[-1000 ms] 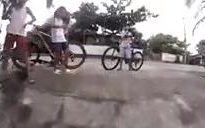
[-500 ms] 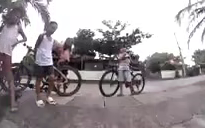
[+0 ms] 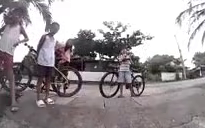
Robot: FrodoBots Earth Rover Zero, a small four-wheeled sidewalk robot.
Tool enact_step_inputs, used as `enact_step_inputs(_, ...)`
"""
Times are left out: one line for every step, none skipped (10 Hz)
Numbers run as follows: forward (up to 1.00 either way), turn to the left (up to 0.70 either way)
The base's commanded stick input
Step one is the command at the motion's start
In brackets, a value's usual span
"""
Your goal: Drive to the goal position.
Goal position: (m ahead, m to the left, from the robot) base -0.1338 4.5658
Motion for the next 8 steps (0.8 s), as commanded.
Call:
enact_step_inputs(0.7, 0.0)
enact_step_inputs(0.7, 0.0)
enact_step_inputs(0.7, -0.17)
enact_step_inputs(0.7, -0.27)
enact_step_inputs(0.7, -0.27)
enact_step_inputs(0.7, -0.27)
enact_step_inputs(0.7, -0.27)
enact_step_inputs(0.7, -0.27)
